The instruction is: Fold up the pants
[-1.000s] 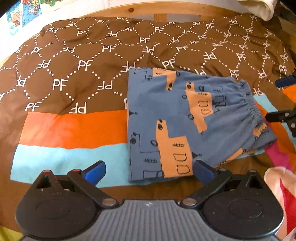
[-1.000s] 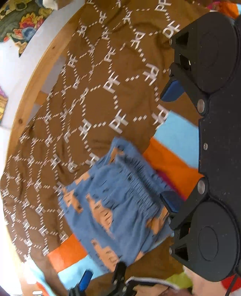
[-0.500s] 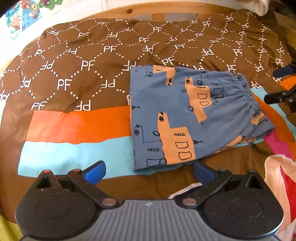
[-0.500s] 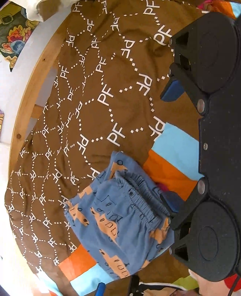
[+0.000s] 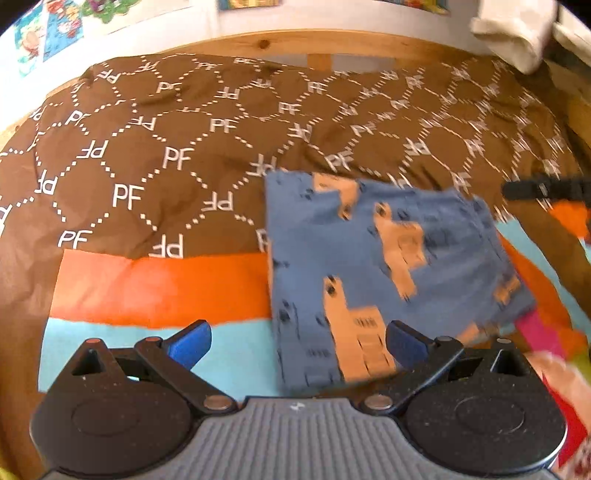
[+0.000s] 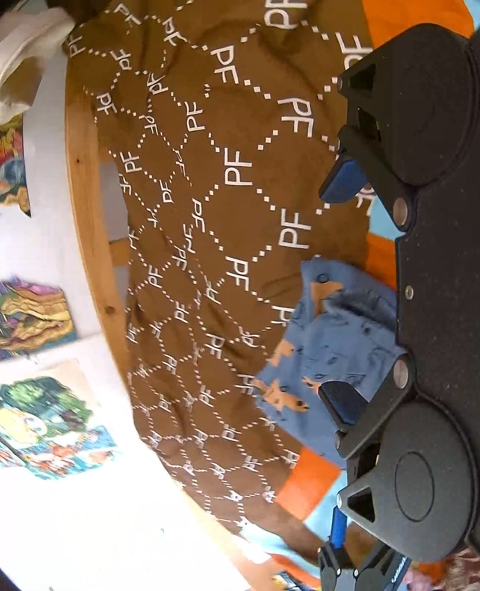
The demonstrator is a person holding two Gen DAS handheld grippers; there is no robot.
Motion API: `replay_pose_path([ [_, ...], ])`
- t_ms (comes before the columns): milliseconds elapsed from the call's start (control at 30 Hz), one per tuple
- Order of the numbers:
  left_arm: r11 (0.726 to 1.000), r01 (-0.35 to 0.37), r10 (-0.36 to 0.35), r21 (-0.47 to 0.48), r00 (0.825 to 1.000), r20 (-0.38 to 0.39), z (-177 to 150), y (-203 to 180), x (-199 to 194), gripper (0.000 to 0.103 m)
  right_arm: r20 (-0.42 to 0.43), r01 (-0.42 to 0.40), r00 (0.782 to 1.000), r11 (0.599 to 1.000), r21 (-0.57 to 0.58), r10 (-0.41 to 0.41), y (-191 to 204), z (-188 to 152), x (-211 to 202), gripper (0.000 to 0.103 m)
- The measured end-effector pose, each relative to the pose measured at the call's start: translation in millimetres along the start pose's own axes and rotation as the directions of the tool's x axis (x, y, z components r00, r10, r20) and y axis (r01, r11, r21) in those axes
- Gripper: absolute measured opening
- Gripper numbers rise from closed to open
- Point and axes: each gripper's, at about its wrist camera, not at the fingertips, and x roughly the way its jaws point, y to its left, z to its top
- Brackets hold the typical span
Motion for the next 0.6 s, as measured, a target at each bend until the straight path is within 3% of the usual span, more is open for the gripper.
replay_pose_path([
  [200, 0.989, 0.049, -0.051, -0.143, 0.999, -0.008, 14, 20, 24, 0.103, -0.009, -0.057, 0.998, 0.998, 0.005, 0.057, 3, -8, 21, 0.102],
  [367, 0.967, 0.092, -0.097, -0.238, 0.995, -0.009, 13, 30, 39, 0.103, -0.032, -0.102, 0.994, 0.984, 0.147, 0.108, -15, -13, 47, 0.102],
  [467, 0.968, 0.074, -0.076, -0.241, 0.997, -0.002, 13, 31, 42, 0.103, -0.022, -0.155, 0.986, 0.949, 0.274, 0.168, -30, -16, 60, 0.102],
  [600, 0.96, 0.076, -0.083, -0.27, 0.996, -0.014, 12, 32, 45, 0.102, -0.018, -0.199, 0.976, 0.931, 0.307, 0.215, -31, -15, 62, 0.102],
])
